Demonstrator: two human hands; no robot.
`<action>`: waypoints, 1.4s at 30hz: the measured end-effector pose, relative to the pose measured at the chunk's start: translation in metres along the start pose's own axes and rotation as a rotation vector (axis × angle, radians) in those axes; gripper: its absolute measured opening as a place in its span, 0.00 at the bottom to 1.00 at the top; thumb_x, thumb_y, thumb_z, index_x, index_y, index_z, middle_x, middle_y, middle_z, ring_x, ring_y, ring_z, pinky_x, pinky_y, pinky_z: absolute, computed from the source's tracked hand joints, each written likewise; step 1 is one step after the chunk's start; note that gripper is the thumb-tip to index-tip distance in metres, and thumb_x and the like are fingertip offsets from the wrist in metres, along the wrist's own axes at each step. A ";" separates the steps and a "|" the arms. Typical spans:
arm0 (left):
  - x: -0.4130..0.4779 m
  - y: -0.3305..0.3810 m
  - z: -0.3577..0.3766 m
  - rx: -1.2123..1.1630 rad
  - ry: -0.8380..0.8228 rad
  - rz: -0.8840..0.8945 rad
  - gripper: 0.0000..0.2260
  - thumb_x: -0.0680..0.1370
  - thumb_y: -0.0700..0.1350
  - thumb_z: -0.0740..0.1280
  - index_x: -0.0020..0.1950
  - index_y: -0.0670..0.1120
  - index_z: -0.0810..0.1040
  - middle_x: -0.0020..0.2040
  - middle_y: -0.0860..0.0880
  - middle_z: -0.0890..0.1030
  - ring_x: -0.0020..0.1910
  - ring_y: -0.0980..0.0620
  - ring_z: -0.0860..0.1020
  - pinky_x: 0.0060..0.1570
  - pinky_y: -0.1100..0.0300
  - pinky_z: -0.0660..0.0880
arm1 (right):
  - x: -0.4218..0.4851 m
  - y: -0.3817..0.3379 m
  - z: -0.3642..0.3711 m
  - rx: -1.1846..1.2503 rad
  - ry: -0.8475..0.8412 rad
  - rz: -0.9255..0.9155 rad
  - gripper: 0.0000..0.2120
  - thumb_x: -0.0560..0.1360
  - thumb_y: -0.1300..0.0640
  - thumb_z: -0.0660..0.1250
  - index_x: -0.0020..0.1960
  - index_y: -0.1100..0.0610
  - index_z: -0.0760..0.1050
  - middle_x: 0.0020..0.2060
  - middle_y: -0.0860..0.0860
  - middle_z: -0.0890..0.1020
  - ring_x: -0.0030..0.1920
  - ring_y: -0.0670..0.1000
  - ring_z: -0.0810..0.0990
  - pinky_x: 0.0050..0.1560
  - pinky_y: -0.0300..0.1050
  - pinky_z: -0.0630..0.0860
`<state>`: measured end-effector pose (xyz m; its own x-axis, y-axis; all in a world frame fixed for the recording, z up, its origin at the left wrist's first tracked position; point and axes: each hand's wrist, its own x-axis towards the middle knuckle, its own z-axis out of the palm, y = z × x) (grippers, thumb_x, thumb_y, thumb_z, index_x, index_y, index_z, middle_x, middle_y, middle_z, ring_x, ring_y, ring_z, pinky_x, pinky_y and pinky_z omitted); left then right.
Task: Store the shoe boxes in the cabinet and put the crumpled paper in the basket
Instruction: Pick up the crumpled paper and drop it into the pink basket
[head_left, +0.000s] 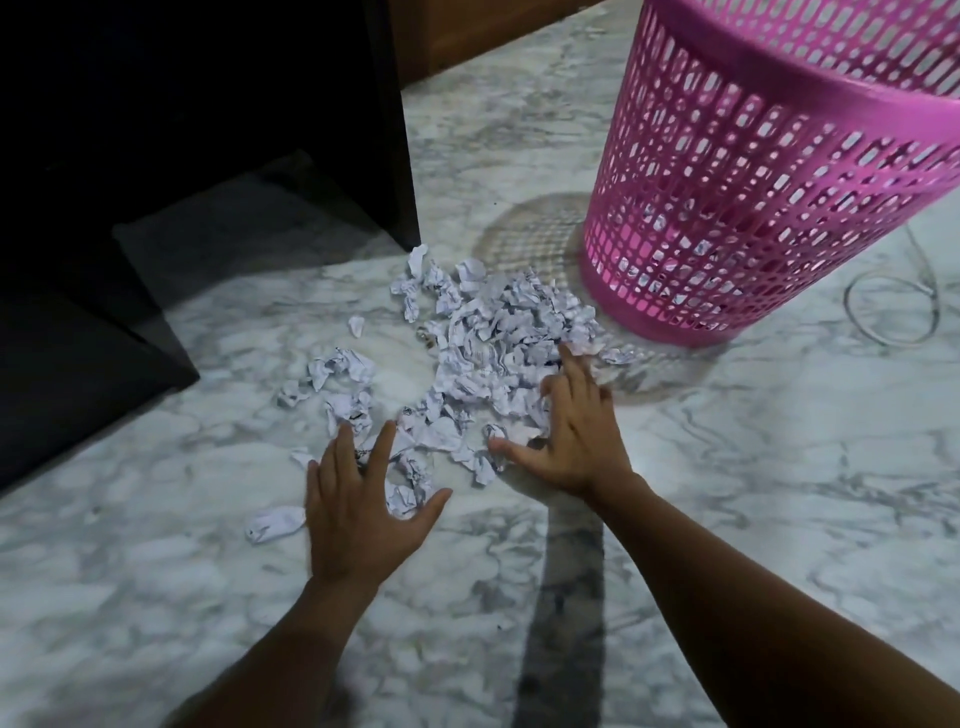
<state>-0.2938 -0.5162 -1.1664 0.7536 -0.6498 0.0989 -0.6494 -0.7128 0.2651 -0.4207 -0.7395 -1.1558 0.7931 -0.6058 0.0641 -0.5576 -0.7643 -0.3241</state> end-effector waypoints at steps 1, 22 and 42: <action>0.001 0.001 0.000 0.002 0.006 0.020 0.43 0.67 0.73 0.64 0.77 0.53 0.64 0.74 0.37 0.65 0.69 0.36 0.68 0.68 0.41 0.64 | 0.001 -0.004 0.001 -0.025 -0.038 -0.003 0.47 0.64 0.18 0.55 0.64 0.57 0.69 0.79 0.55 0.54 0.77 0.60 0.56 0.70 0.70 0.60; 0.005 0.010 0.016 -0.041 0.060 0.107 0.19 0.68 0.55 0.71 0.56 0.50 0.79 0.68 0.39 0.70 0.61 0.39 0.72 0.50 0.50 0.69 | 0.017 -0.042 0.038 0.072 0.142 -0.353 0.09 0.73 0.51 0.69 0.48 0.55 0.79 0.43 0.52 0.79 0.38 0.56 0.76 0.42 0.47 0.69; 0.022 0.015 -0.018 -0.267 0.200 0.198 0.05 0.67 0.48 0.67 0.38 0.47 0.79 0.36 0.47 0.75 0.34 0.46 0.76 0.30 0.57 0.74 | 0.031 -0.060 0.000 0.423 0.140 -0.152 0.13 0.69 0.56 0.76 0.52 0.59 0.84 0.44 0.55 0.84 0.41 0.52 0.82 0.42 0.40 0.74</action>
<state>-0.2849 -0.5366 -1.1432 0.6385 -0.6849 0.3512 -0.7548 -0.4679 0.4598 -0.3624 -0.7125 -1.1341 0.8014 -0.5398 0.2577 -0.2656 -0.7071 -0.6553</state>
